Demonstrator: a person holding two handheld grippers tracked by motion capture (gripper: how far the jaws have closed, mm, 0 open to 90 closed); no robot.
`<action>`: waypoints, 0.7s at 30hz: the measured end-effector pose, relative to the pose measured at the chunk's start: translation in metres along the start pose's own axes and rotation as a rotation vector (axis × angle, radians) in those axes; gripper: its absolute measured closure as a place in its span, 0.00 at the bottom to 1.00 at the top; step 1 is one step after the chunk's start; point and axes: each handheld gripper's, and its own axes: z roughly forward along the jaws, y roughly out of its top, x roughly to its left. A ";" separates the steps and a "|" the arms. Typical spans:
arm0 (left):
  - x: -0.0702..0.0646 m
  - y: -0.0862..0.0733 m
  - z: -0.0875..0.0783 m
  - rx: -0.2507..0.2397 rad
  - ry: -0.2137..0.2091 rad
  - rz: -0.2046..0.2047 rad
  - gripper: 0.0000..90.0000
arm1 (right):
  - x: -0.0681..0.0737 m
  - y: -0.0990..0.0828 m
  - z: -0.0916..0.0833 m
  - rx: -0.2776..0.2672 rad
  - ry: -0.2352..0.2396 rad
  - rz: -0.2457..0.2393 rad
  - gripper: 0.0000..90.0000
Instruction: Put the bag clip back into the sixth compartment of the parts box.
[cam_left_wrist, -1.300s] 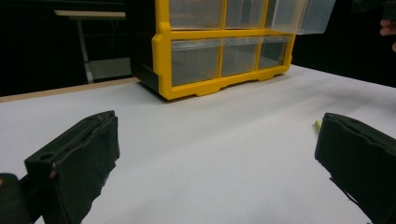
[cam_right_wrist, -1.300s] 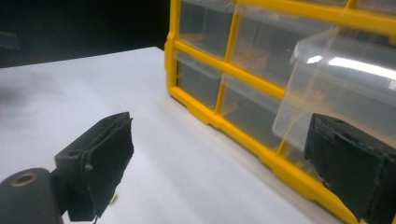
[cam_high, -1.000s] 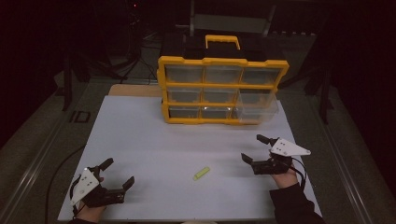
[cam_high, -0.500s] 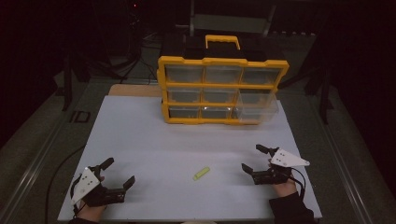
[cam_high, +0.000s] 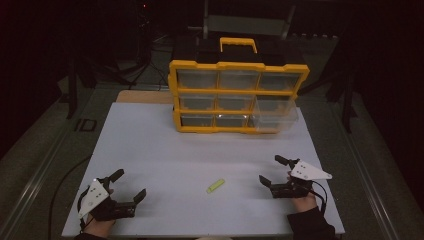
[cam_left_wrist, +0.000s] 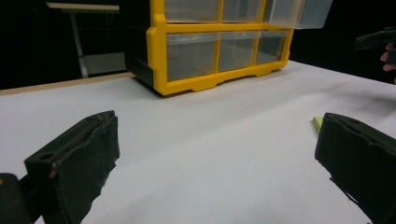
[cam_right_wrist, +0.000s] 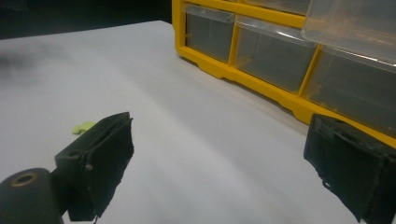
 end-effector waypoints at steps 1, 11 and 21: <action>0.000 0.000 0.000 0.001 -0.002 -0.001 0.01 | 0.001 0.000 0.001 0.003 0.003 -0.004 0.09; -0.008 0.009 0.004 0.028 -0.035 -0.011 0.01 | 0.006 0.003 0.003 0.005 0.010 -0.026 0.09; -0.020 0.039 0.011 0.079 -0.066 -0.014 0.01 | 0.008 0.006 0.003 -0.009 0.012 -0.027 0.09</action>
